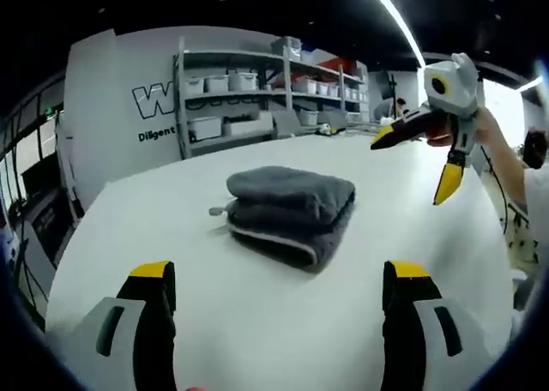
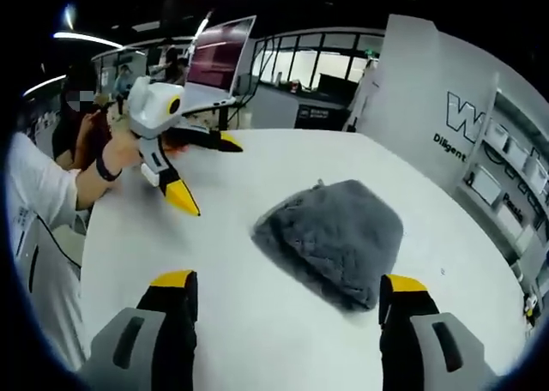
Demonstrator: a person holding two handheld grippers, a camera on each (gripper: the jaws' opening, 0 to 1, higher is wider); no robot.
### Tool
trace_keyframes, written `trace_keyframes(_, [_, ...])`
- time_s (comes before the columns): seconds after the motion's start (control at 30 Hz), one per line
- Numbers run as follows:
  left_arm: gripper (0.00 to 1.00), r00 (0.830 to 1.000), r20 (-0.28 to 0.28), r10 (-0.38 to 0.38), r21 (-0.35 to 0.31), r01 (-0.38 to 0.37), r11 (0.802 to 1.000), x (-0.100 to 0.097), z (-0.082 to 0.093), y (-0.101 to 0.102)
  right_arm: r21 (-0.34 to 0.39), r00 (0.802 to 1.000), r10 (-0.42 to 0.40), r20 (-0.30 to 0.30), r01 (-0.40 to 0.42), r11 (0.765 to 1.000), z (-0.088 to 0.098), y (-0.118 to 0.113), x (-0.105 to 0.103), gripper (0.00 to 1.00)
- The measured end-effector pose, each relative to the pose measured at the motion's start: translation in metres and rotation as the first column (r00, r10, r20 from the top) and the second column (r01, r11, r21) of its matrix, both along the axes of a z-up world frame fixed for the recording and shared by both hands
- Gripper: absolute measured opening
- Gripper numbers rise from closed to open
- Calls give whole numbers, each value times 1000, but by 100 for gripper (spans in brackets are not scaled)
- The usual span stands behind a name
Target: Open the folded towel by lifting each exposed corner and separating the folded layers until the towel lies flat within the target outline without major curled edges
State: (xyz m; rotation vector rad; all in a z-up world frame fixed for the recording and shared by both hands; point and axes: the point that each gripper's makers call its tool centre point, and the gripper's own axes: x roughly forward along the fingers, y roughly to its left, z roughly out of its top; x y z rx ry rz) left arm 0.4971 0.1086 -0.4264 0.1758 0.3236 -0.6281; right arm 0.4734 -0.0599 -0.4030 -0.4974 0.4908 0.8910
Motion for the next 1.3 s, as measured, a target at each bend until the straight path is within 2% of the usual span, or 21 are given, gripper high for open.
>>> trace_keyframes(0.07, [99, 1000, 3, 6, -10, -6, 1000, 2, 0, 2, -9, 1000, 4, 14, -4, 1000, -1, 5, 4, 87])
trace_keyframes(0.3, [99, 999, 41, 16, -17, -15, 1000, 6, 5, 5, -99, 987, 67, 149, -52, 994, -4, 23, 22, 86])
trace_keyframes(0.47, [98, 998, 62, 24, -25, -23, 999, 8, 8, 8, -78, 987, 77, 143, -66, 995, -11, 40, 28, 81])
trace_keyframes(0.67, [98, 997, 69, 29, -35, -27, 999, 9, 9, 9, -88, 973, 83, 215, -66, 994, -13, 57, 41, 76])
trace_keyframes(0.8, [98, 997, 65, 37, -43, -35, 998, 10, 8, 8, -25, 964, 61, 259, -56, 998, -7, 70, 51, 67])
trace_keyframes(0.9, [97, 997, 70, 40, -42, -37, 998, 10, 7, 7, -6, 955, 56, 293, -56, 998, -6, 78, 58, 63])
trace_keyframes(1.13, [98, 996, 75, 56, -51, -52, 997, 12, 8, 11, -57, 929, 73, 363, -56, 997, -15, 84, 67, 55])
trace_keyframes(1.3, [97, 992, 93, 82, -66, -76, 995, 14, 13, 16, -110, 915, 105, 390, -67, 992, -25, 86, 68, 48])
